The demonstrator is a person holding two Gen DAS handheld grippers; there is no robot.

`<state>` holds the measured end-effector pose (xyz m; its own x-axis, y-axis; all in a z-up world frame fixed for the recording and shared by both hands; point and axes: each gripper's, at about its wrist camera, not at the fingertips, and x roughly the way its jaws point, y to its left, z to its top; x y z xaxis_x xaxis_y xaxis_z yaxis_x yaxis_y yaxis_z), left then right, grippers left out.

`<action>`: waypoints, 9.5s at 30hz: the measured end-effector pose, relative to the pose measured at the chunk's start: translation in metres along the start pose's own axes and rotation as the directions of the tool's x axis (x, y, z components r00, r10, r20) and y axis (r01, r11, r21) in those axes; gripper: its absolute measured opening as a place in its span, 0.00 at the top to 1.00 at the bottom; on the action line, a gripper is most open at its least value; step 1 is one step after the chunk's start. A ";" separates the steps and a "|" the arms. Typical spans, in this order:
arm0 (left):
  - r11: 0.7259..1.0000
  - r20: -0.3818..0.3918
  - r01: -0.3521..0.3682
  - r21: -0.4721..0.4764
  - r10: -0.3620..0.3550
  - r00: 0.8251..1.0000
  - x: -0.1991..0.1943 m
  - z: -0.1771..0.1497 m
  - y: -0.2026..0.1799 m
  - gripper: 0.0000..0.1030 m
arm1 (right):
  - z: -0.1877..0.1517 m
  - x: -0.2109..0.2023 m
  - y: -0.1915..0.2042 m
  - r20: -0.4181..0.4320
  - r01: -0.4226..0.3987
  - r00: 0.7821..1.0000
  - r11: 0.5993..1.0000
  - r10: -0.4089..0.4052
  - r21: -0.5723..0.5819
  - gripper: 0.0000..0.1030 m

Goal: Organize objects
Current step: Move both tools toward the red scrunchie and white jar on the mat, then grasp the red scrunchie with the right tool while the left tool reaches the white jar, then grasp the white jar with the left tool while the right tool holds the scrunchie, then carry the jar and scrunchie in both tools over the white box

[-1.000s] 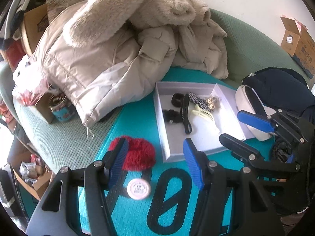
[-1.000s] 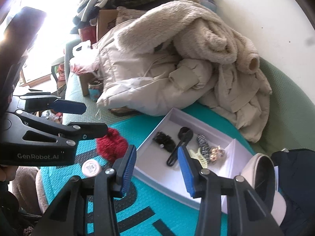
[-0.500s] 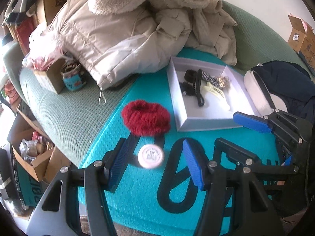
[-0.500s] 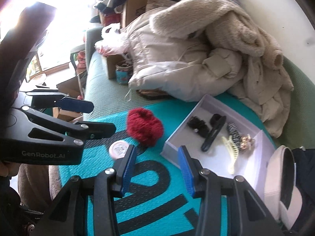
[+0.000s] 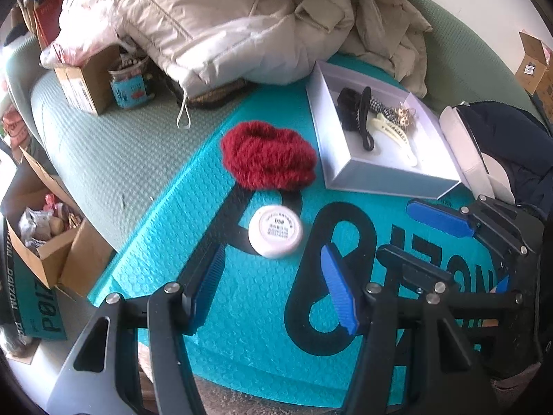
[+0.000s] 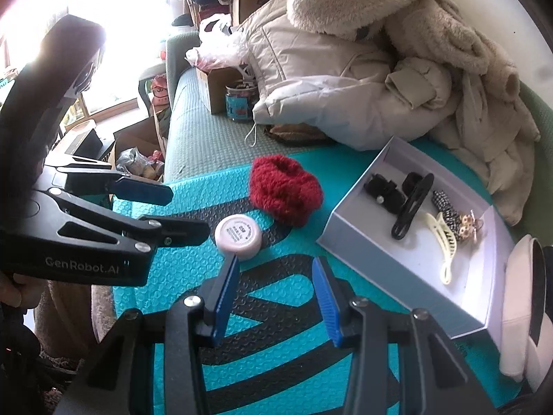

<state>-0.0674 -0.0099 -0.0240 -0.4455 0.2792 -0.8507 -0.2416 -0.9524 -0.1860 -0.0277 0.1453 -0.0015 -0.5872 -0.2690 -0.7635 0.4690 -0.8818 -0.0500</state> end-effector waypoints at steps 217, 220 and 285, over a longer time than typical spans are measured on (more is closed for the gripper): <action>0.951 0.044 0.064 0.302 -0.081 0.996 -0.026 -0.042 -0.131 0.52 | -0.095 -0.107 -0.039 0.028 0.071 0.996 0.967 -0.080 0.243 0.63; 0.942 0.044 0.073 0.329 -0.092 0.995 -0.027 -0.045 -0.147 0.52 | -0.104 -0.116 -0.042 0.027 0.091 0.994 0.963 -0.101 0.255 0.63; 0.919 -0.031 0.075 0.386 -0.069 0.997 0.127 0.162 -0.189 0.52 | -0.008 0.002 -0.198 0.002 0.101 0.994 0.965 -0.105 0.240 0.64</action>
<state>-0.2175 0.2251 -0.0171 -0.4009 0.3399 -0.8507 -0.5886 -0.8072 -0.0451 -0.1165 0.3220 0.0015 -0.6343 -0.1758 -0.7528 0.2349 -0.9716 0.0290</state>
